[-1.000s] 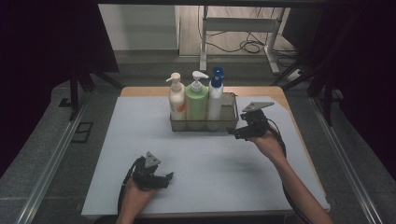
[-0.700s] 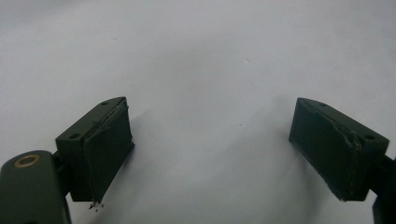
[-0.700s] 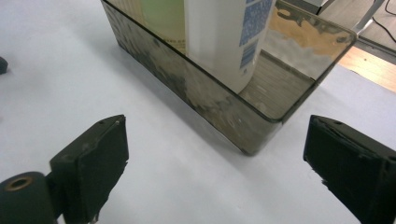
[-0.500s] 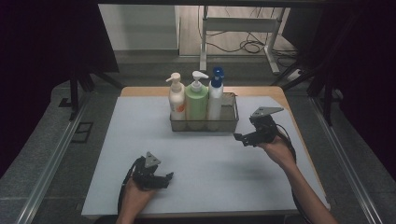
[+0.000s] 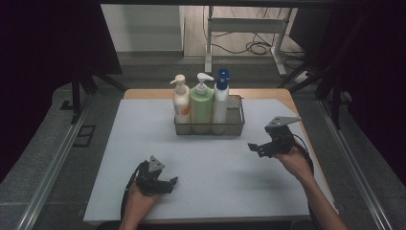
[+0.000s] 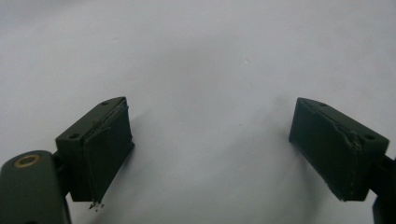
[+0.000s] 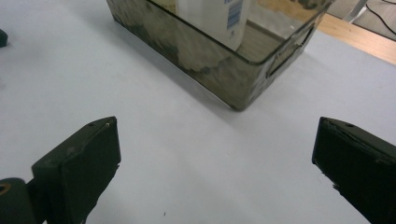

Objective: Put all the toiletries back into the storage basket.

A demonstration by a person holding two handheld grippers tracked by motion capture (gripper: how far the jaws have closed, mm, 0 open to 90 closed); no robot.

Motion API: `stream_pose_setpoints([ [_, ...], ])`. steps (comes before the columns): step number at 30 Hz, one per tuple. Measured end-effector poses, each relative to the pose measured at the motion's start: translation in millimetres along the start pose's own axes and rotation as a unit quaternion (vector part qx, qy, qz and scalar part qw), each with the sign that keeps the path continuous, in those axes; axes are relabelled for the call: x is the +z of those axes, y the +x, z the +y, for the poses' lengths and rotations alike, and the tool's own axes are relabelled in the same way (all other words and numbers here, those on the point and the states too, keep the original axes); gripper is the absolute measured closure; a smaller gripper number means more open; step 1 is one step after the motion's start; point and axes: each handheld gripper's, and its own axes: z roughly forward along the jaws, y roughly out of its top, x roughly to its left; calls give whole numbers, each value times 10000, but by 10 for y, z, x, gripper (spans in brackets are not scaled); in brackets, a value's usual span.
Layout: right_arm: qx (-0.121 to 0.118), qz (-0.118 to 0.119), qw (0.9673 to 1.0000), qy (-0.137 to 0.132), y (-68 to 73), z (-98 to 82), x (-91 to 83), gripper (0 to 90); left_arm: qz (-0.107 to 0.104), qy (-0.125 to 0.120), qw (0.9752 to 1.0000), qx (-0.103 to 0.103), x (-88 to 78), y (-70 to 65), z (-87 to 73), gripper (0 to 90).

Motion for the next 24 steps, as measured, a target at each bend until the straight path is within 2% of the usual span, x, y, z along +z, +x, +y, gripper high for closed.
stream_pose_setpoints([
  [14,29,-79,9999,115,-31,-358,-104,0,4,1,10000,0,0,-1,0,126],
  [24,14,-86,9998,188,39,-605,-117,0,6,1,10000,-2,0,-1,0,126],
])
